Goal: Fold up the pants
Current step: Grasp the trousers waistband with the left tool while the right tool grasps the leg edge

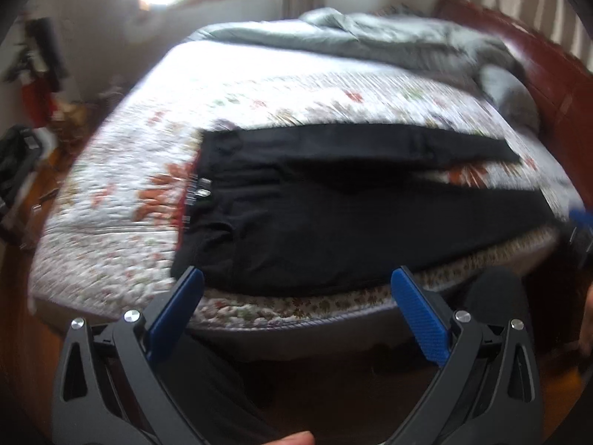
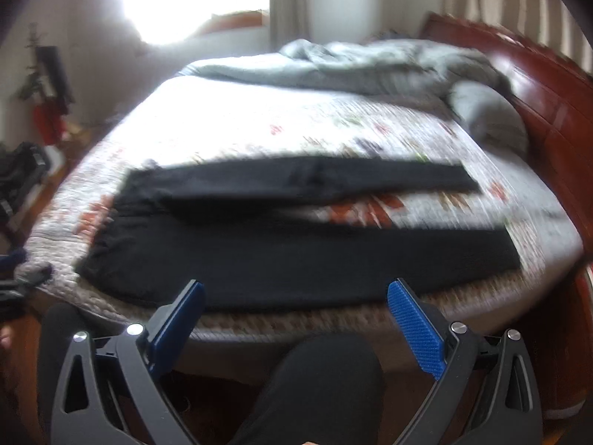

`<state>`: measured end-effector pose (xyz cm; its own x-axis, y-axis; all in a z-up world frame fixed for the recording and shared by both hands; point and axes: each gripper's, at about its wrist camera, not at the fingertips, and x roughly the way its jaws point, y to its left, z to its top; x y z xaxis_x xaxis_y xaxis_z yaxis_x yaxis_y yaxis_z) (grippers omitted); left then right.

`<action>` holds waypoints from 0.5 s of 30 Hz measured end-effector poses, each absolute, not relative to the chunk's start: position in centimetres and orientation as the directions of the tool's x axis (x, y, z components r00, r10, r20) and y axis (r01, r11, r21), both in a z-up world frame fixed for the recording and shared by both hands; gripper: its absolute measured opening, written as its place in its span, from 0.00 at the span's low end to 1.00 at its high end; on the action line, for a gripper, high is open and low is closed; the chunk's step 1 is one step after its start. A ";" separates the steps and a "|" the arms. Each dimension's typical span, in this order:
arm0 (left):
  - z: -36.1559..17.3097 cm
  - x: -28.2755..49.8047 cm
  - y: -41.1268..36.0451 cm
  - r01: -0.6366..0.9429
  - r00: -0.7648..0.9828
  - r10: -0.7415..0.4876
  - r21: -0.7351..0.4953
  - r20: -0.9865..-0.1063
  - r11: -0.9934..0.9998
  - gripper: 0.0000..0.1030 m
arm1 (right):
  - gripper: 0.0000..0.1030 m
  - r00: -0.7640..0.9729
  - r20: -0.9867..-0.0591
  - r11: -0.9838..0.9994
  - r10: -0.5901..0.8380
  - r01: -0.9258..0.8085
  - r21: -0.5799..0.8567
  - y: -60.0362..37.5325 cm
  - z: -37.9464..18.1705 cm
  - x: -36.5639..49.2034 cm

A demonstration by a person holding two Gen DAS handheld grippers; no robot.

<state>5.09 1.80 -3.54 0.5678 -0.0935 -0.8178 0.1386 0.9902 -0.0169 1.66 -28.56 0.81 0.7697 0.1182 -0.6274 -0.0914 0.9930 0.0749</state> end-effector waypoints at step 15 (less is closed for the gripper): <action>-9.8 25.1 16.4 0.205 0.411 -0.226 -0.152 -0.883 0.967 0.97 | 0.96 0.497 -0.807 0.814 0.320 -0.580 -0.034 -26.4 -4.3 22.1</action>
